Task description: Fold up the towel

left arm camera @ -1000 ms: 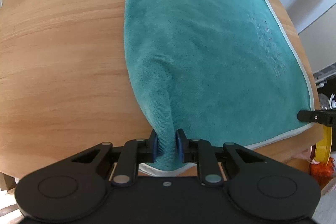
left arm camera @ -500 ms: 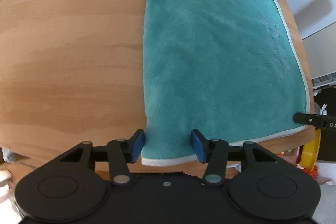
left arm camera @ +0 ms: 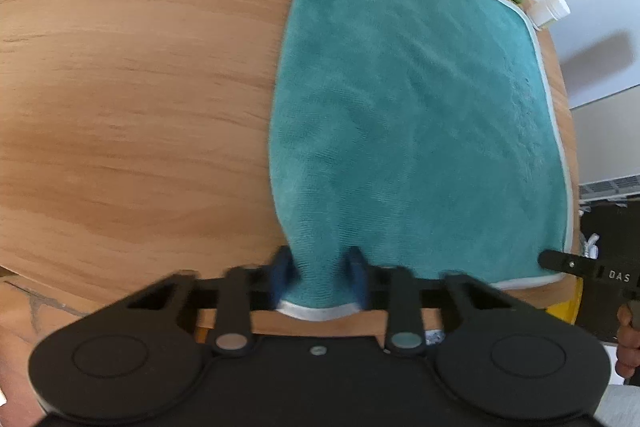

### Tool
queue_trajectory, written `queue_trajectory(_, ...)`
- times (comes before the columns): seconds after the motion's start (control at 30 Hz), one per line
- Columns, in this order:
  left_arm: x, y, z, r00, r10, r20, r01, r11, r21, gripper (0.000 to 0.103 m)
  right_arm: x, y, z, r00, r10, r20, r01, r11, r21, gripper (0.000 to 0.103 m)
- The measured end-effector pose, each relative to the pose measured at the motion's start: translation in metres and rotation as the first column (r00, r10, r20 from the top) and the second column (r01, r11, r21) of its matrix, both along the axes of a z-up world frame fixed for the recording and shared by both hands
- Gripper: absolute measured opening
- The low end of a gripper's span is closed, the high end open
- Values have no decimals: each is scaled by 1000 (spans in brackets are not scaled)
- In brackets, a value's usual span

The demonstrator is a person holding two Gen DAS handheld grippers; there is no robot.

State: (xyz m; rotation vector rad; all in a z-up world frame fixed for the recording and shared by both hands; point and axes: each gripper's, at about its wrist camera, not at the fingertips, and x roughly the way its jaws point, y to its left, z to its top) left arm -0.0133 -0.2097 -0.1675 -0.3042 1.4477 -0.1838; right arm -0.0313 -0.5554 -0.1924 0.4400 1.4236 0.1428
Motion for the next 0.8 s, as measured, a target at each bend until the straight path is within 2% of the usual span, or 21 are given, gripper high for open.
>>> queue_trajectory(0.27,-1,1,12,997,-72,10,72,997,35,16,-4,-2,10,1000,23,16,-24,999,45,11)
queue_trajectory(0.57,-5,-18,33,982,-187,-12,187,976,107,16,-6,0,22,998,67,1,-67,995,77,11)
queue_trajectory(0.73,-1,-21,38,987,-156,-37,159,981,108,16,-6,-1,29,998,55,-26,-53,995,84,11)
queue_trajectory(0.8,4,-24,47,985,-173,-20,174,978,119,16,-5,1,34,998,52,-20,-50,994,101,11)
